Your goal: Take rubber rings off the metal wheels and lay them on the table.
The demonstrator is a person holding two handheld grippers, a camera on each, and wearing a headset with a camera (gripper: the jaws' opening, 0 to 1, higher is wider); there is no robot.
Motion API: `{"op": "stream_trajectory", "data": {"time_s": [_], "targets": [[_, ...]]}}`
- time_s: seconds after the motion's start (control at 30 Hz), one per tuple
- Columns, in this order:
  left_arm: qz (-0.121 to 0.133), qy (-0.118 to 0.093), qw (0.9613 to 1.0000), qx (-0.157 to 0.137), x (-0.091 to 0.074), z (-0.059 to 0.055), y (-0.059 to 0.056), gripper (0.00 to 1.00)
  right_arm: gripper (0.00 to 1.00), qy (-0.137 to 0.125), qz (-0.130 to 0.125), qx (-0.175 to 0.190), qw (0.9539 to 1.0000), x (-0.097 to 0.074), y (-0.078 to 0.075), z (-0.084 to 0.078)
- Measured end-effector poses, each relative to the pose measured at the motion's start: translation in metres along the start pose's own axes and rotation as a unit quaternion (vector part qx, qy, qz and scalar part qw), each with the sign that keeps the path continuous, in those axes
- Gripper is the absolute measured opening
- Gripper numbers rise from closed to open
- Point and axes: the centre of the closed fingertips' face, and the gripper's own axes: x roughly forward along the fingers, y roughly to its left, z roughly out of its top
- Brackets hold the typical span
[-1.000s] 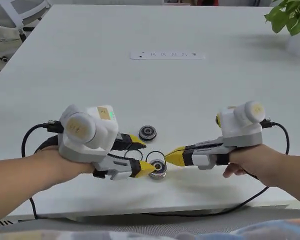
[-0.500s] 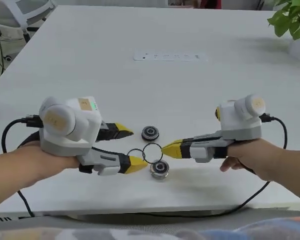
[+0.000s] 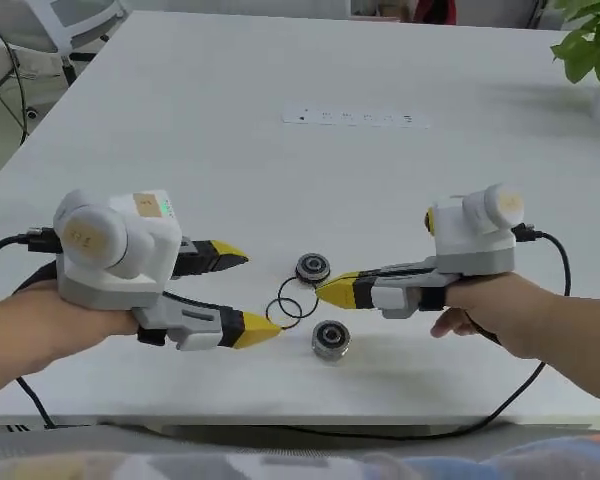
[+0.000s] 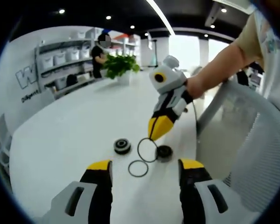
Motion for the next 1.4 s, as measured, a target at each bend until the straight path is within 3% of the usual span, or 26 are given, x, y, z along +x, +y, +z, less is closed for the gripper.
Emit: {"op": "stream_trajectory", "data": {"time_s": [0.3,0.7,1.1,1.4], "targets": [[0.012,0.005,0.9999,-0.007,-0.007,-0.011,0.005,0.62,0.00,0.005,-0.010,0.009,0.9999,0.013,-0.008,0.000],[0.017,0.005,0.9997,-0.017,-0.011,-0.018,0.011,0.63,0.00,0.029,-0.040,0.041,0.9979,0.025,-0.026,-0.014],[0.020,0.008,0.9996,-0.021,-0.014,-0.023,0.015,0.63,0.00,0.043,-0.047,0.056,0.9964,0.032,-0.022,-0.022],[0.021,0.011,0.9995,-0.023,-0.015,-0.026,0.018,0.63,0.00,0.053,-0.062,0.064,0.9947,0.032,-0.034,-0.028]]}}
